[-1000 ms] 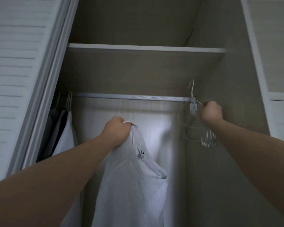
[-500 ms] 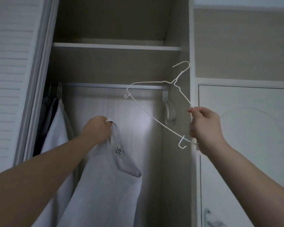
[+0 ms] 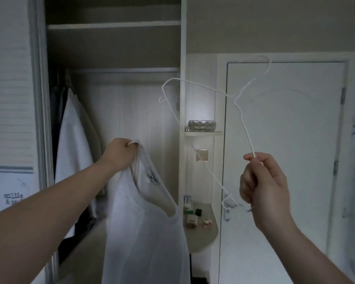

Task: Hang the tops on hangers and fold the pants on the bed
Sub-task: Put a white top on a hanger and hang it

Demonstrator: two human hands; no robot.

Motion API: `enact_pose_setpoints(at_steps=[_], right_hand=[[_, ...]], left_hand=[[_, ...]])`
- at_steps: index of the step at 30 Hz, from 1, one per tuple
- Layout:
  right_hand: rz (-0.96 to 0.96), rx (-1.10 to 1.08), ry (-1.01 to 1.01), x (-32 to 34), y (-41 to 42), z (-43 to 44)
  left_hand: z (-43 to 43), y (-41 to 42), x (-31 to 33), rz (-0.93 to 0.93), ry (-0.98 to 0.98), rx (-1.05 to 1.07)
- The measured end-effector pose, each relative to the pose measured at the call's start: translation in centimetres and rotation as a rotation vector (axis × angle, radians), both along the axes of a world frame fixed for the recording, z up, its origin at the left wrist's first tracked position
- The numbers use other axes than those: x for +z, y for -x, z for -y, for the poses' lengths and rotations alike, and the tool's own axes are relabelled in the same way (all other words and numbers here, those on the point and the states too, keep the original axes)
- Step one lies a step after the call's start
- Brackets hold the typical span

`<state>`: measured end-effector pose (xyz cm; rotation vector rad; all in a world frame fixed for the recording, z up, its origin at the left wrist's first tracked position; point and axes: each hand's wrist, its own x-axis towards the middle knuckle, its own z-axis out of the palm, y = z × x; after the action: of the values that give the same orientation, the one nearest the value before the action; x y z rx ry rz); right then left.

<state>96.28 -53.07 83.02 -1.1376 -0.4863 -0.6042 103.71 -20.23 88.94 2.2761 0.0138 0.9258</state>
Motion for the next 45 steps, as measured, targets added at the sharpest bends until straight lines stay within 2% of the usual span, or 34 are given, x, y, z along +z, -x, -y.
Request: enact_pose_setpoints(at_steps=[5, 9, 15, 19, 23, 29, 34, 39, 42, 45], right_hand=[[-0.199, 0.070, 0.152, -4.4, 3.2, 4.5], [-0.374, -0.016, 0.235, -7.8, 5.4, 7.6], [-0.329, -0.029, 0.338, -13.4, 12.9, 11.4], [-0.278, -0.100, 0.421, -17.8, 18.5, 12.4], [-0.227, -0.204, 0.574, -21.0, 22.2, 12.5], [-0.189, -0.319, 0.666, -22.1, 23.3, 11.8], [-0.214, -0.301, 0.710, -22.4, 22.4, 10.6], [-0.410, -0.133, 0.804, -23.2, 20.0, 6.8], [-0.373, -0.131, 0.699, -23.5, 19.7, 5.9], [-0.350, -0.063, 0.569, -24.5, 20.1, 5.9]], left_hand=[[3.2, 3.1, -4.6, -0.076, 0.048, -0.044], [6.4, 5.2, -9.4, -0.210, 0.033, -0.092], [11.7, 8.2, -16.4, -0.351, -0.051, -0.120], [14.4, 10.1, -19.0, -0.383, -0.041, -0.223], [16.5, 12.1, -19.6, -0.373, -0.120, -0.361], [19.3, 14.9, -19.4, -0.354, -0.295, -0.518], [20.5, 17.5, -18.3, -0.272, -0.416, -0.604], [22.5, 20.3, -18.9, -0.379, -0.466, -0.797], [22.0, 20.5, -19.5, -0.453, -0.461, -0.826], [21.5, 20.9, -19.7, -0.451, -0.436, -0.848]])
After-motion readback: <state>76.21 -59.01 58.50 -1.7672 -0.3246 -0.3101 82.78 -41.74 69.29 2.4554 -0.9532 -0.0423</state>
